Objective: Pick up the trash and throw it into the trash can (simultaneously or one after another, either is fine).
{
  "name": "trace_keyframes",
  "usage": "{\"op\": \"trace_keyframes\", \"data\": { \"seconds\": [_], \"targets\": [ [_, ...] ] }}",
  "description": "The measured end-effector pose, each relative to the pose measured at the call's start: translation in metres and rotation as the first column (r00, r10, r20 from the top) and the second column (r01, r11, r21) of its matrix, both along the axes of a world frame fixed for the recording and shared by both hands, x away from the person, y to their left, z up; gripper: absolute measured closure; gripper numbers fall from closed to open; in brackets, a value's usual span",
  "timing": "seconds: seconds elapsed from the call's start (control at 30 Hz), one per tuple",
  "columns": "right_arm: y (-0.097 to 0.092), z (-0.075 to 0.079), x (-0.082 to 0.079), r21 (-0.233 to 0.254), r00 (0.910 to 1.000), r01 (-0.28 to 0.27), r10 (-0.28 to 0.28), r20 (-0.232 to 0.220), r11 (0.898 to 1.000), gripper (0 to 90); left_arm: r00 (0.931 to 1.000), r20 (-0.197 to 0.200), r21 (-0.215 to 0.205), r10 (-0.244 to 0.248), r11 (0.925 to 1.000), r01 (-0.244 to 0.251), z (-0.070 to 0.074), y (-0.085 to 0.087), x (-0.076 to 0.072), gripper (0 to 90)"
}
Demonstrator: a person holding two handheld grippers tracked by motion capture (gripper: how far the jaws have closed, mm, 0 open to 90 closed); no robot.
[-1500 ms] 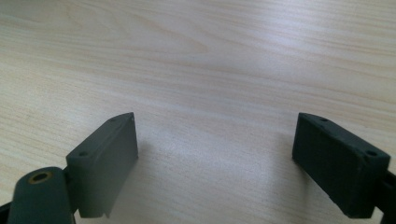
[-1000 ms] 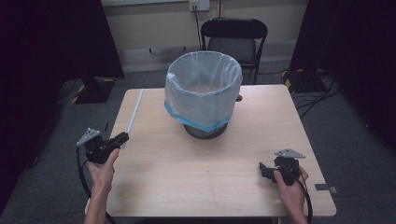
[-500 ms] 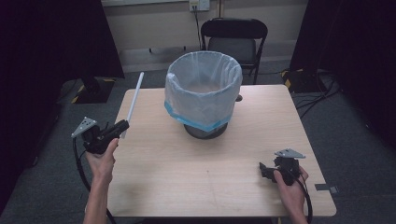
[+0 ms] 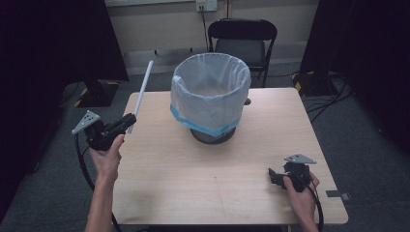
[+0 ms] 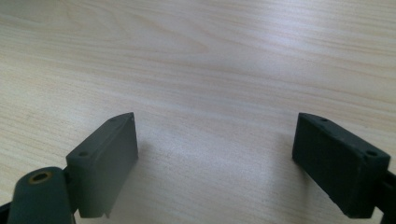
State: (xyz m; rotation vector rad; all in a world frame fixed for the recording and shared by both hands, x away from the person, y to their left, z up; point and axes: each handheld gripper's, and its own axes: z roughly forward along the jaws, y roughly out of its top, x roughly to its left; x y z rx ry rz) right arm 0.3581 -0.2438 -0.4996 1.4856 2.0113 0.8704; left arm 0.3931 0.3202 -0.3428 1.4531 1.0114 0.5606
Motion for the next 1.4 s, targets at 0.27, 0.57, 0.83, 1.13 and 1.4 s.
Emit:
{"op": "trace_keyframes", "data": {
  "seconds": [0.27,0.57,0.83,1.13,1.4],
  "targets": [
    [0.0,0.0,0.0,0.0,1.0,0.0,0.0,0.0,1.0,13.4,0.9993,0.024,-0.001,-0.027,0.9996,0.027,0.01,-0.008,0.003,80.0],
    [0.0,0.0,0.0,0.0,1.0,0.0,0.0,0.0,1.0,13.4,0.997,0.054,0.005,-0.056,0.9984,0.056,0.023,-0.016,0.006,80.0],
    [0.0,0.0,0.0,0.0,1.0,0.0,0.0,0.0,1.0,13.4,0.9934,0.075,0.013,-0.087,0.9962,0.086,0.035,-0.026,0.009,80.0],
    [0.0,0.0,0.0,0.0,1.0,0.0,0.0,0.0,1.0,13.4,0.9899,0.086,0.014,-0.112,0.9937,0.111,0.043,-0.033,0.014,80.0],
    [0.0,0.0,0.0,0.0,1.0,0.0,0.0,0.0,1.0,13.4,0.9857,0.097,0.021,-0.137,0.9905,0.136,0.052,-0.044,0.019,80.0]
  ]
}}
